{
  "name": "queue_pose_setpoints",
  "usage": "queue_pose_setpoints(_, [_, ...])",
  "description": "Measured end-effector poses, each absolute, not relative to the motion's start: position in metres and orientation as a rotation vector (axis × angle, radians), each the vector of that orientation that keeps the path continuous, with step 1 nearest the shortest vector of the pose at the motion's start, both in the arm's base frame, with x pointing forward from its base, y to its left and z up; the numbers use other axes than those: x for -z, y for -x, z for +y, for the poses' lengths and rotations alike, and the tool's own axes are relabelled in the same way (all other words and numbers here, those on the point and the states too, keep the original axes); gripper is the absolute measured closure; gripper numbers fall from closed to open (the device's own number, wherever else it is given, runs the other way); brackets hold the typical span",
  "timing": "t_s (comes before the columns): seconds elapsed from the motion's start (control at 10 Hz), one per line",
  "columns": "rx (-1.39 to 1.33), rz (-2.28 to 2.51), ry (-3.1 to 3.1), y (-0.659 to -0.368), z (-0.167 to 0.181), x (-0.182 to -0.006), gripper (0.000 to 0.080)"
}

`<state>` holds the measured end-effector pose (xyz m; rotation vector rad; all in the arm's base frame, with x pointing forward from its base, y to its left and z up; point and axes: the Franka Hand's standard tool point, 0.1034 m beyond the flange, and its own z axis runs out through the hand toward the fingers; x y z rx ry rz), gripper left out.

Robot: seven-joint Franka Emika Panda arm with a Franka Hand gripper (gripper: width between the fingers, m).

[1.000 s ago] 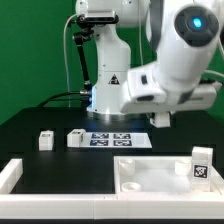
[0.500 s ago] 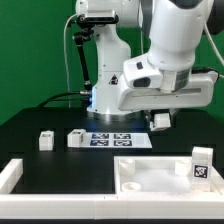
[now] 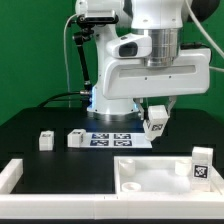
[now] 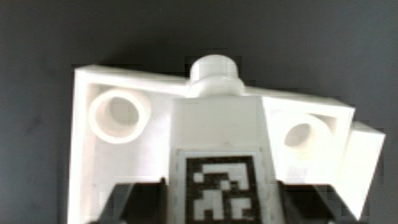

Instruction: Assemble square table

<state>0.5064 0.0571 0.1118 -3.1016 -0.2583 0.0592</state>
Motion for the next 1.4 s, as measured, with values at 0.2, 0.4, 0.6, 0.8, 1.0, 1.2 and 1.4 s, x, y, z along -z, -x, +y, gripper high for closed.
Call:
queue_pose_setpoints(0.2, [0.175, -0.257, 3.119, -0.508, 0.050, -0.111, 0.0509])
queue_pose_setpoints(0.4, [0.439, -0.266, 3.128, -0.512, 0.040, -0.112, 0.0509])
queue_pose_setpoints(0.6, [0.467, -0.321, 3.113, -0.535, 0.009, -0.134, 0.0509])
queue_pose_setpoints(0.8, [0.695, -0.224, 3.068, -0.584, -0.013, -0.154, 0.0509])
queue_pose_setpoints(1.0, [0.778, -0.178, 3.046, -0.606, -0.021, -0.155, 0.0509])
queue_pose_setpoints(1.2, [0.764, -0.183, 3.045, -0.602, -0.019, -0.152, 0.0509])
queue_pose_setpoints(1.4, [0.780, -0.182, 3.051, -0.601, -0.020, -0.149, 0.0509])
